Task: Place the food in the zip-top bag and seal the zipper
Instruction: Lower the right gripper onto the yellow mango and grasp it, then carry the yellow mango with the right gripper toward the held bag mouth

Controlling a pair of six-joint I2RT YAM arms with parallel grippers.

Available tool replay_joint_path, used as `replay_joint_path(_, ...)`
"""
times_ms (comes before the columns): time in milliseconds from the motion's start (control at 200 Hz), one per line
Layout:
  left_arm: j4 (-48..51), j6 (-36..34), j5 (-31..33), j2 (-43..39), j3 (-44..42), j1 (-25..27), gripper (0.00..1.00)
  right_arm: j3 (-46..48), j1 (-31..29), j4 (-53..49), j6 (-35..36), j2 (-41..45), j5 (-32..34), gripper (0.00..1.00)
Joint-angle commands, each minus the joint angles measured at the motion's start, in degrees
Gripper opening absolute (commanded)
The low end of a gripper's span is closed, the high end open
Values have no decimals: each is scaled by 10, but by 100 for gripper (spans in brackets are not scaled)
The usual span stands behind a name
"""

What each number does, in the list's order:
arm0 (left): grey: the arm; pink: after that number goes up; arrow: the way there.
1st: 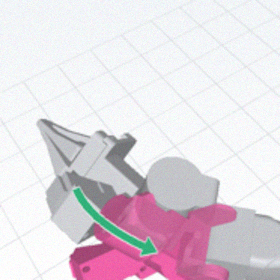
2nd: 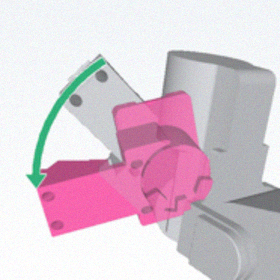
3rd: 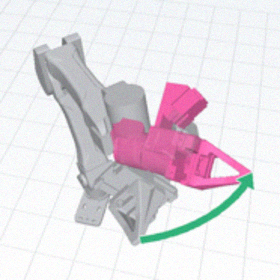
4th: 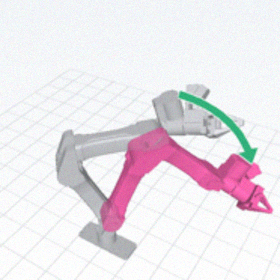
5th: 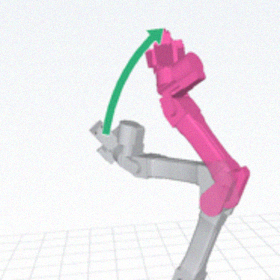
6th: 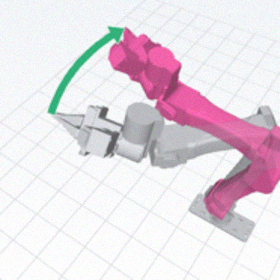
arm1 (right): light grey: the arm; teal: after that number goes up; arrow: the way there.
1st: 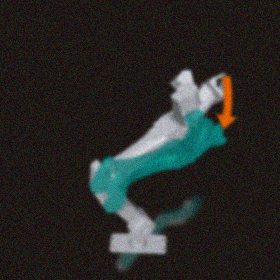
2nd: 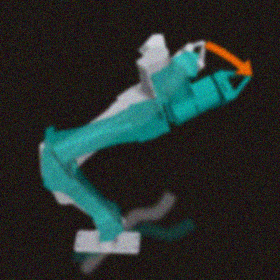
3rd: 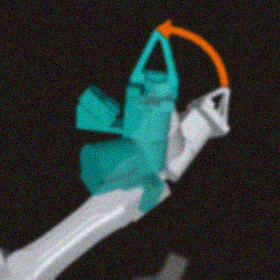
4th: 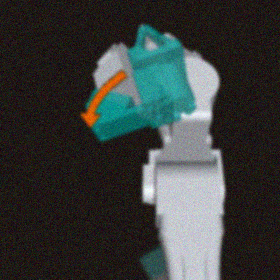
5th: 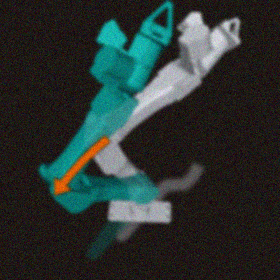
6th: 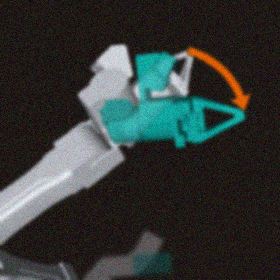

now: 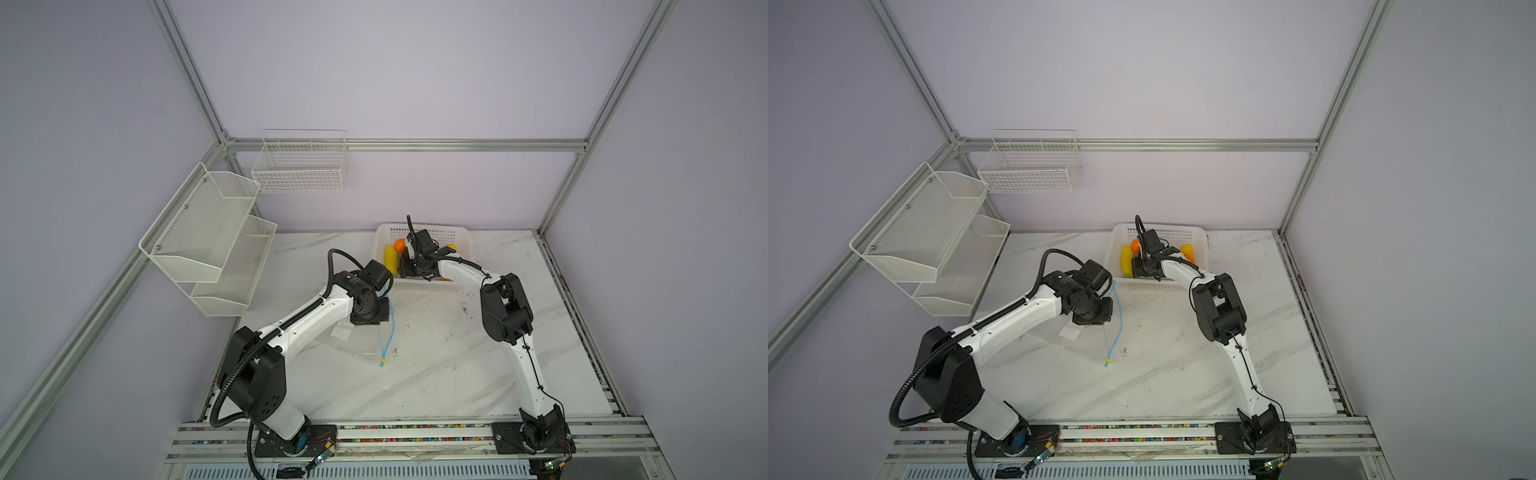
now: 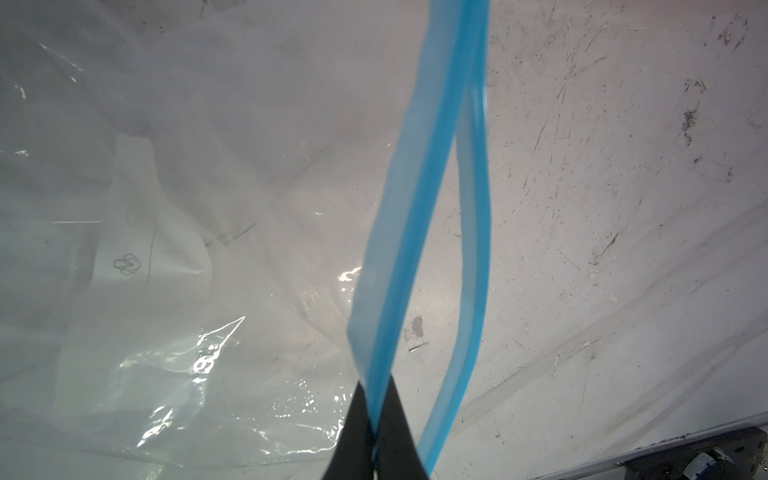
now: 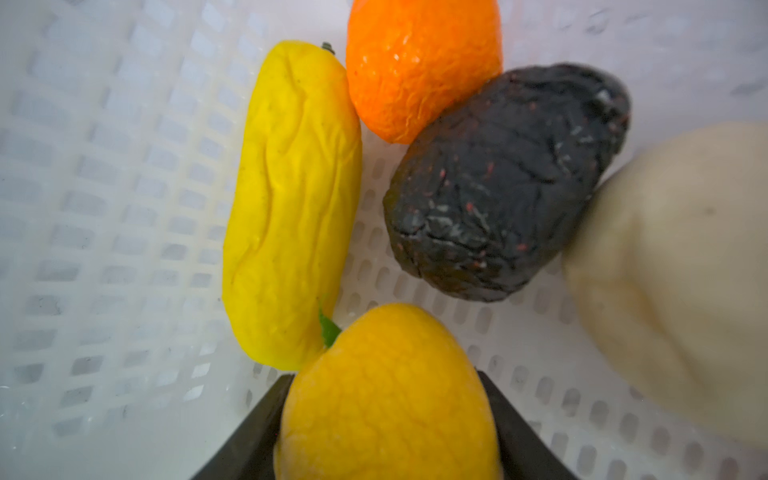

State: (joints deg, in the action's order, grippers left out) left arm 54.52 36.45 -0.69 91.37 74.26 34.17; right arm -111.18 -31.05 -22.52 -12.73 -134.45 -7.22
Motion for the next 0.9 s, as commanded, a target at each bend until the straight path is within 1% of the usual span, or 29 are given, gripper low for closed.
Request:
replay_joint_path(0,-2,8,-9,7,28,-4,0,23,4,26,16,51,-7,58)
replay_joint_path(220,-1,8,-11,9,38,-4,0,74,12,63,23,100,-16,55)
replay_joint_path(360,5,7,-15,11,51,-5,0,101,16,82,24,128,-23,55)
replay_joint_path(490,20,1,-20,20,74,-11,0,123,17,87,38,157,-28,54)
replay_joint_path(665,35,-5,-27,30,106,-17,0,215,16,139,43,243,-55,54)
replay_joint_path(740,37,-6,-29,30,113,-20,0,265,17,169,33,287,-68,54)
replay_joint_path(895,38,-6,-37,32,120,-25,0,346,17,186,61,362,-89,54)
